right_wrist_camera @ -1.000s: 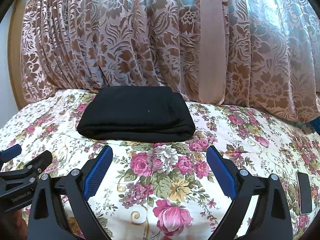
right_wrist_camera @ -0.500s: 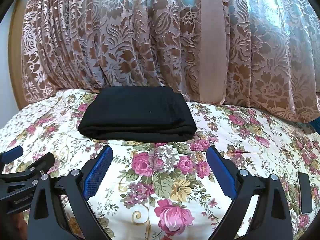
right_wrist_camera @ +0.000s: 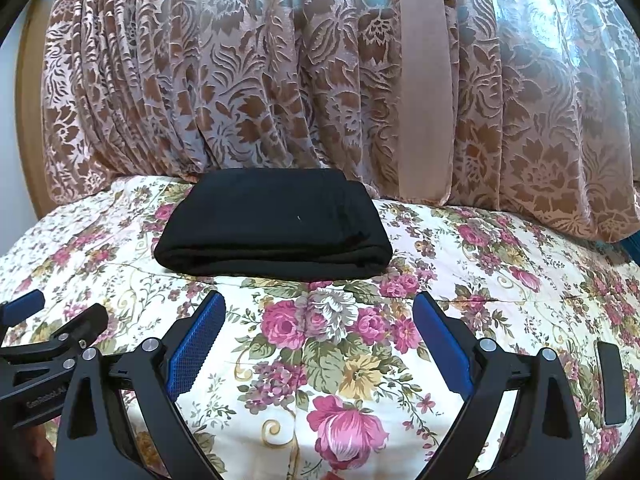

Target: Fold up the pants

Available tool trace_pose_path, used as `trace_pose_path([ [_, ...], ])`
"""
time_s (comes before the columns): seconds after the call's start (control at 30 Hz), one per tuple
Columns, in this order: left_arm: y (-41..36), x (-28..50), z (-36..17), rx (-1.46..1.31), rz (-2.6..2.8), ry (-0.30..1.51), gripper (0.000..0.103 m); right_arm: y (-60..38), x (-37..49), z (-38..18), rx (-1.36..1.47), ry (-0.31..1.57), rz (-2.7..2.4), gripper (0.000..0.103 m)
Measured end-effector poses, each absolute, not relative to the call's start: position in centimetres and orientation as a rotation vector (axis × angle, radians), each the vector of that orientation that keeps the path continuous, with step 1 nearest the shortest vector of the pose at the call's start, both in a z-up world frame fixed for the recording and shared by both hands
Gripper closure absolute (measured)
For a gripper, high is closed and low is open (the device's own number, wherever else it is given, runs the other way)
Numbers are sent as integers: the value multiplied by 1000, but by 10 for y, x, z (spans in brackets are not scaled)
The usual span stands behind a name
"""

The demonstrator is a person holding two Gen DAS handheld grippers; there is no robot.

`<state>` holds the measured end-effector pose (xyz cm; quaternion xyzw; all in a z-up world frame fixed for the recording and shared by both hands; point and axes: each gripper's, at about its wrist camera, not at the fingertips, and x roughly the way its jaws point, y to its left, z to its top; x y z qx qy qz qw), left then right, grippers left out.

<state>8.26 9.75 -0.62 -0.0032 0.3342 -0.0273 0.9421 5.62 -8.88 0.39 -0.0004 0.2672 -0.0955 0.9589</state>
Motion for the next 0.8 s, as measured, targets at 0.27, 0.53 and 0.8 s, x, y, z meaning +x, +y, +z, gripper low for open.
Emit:
trace_pose_path([
  [0.27, 95, 84, -9, -6, -54, 690, 3, -90, 56, 2, 0, 545, -197, 9],
  [0.53, 95, 85, -10, -4, -52, 698, 3, -91, 57, 0, 5, 554, -195, 9],
  [0.8, 94, 86, -13, -3, -50, 705, 3, -91, 60, -4, 12, 562, -196, 9],
])
